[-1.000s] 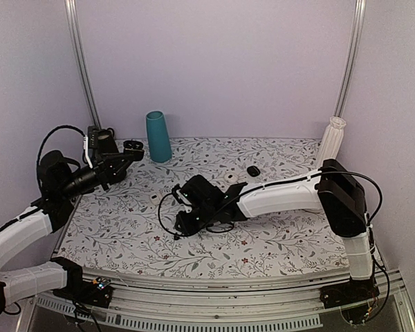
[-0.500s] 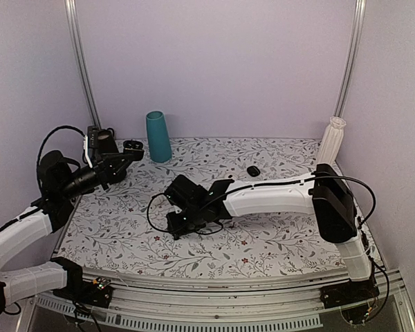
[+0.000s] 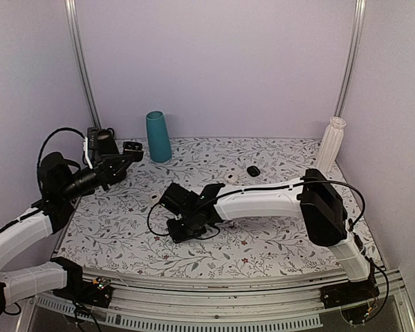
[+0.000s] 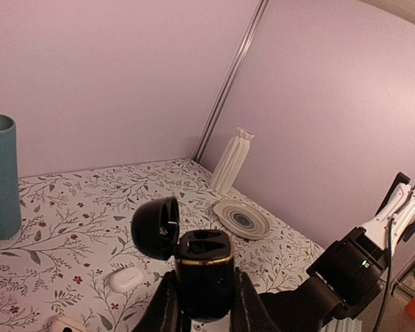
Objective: Insert the wireless bluetooth earbuds into the charging case
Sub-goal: Move the left earbud to the center of the board.
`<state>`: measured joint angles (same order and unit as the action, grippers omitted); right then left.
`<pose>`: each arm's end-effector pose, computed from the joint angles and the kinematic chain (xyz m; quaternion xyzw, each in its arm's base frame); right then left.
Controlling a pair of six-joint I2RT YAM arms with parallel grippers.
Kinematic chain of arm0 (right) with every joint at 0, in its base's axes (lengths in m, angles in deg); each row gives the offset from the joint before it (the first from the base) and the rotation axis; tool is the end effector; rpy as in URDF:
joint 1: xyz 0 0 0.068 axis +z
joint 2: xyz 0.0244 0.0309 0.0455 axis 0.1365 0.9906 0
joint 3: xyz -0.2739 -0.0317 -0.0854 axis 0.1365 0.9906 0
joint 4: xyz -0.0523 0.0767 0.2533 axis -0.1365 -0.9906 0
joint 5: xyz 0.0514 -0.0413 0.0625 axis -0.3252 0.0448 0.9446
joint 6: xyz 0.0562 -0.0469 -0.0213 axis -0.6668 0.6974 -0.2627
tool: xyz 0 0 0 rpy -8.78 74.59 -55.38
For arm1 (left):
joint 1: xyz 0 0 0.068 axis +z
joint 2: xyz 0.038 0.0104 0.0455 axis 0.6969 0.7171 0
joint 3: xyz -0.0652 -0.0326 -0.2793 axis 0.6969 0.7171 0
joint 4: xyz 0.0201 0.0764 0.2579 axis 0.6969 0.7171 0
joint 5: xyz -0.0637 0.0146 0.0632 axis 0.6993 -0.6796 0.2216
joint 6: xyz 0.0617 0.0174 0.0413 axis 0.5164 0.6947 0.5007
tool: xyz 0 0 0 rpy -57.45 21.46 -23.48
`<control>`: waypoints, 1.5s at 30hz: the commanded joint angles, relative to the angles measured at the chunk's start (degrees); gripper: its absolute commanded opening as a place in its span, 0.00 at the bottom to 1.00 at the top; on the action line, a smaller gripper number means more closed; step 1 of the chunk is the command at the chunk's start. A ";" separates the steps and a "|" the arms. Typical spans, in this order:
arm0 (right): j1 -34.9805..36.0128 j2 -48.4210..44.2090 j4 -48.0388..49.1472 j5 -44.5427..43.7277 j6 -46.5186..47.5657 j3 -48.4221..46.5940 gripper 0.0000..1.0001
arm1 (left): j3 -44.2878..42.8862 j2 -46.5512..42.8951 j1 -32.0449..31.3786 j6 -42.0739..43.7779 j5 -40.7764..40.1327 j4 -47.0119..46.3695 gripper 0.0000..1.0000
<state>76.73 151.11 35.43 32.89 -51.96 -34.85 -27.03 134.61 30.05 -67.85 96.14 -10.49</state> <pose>0.1961 0.4955 0.1392 -0.2517 0.9358 0.1762 0.1730 0.2045 -0.0916 0.2984 0.1569 0.6600 -0.4517 0.5795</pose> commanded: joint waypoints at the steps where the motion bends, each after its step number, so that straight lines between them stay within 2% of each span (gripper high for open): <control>1: 0.82 3.69 -1.63 -1.22 -0.24 -2.99 0.36 | 0.74 -0.47 0.60 -0.72 -0.08 -2.45 0.00; 12: 0.91 6.32 -4.33 -3.86 0.72 -6.11 0.38 | 0.83 -0.65 0.64 -0.86 -0.12 -2.64 0.00; 29: 3.03 11.24 -13.02 -8.81 4.59 -12.95 0.32 | 0.39 -0.30 0.65 -0.63 -0.52 -2.29 0.00; 38: 3.11 10.92 -12.06 -9.17 5.21 -10.67 0.30 | 0.07 0.04 0.67 -0.64 -0.83 -2.29 0.00; 45: 2.00 6.66 -4.99 -8.89 7.18 -3.06 0.21 | -0.30 0.57 0.60 -0.64 -0.73 -1.90 0.00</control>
<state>79.42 157.91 29.48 22.77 -45.91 -43.14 -26.81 134.67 30.05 -68.59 95.68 -11.32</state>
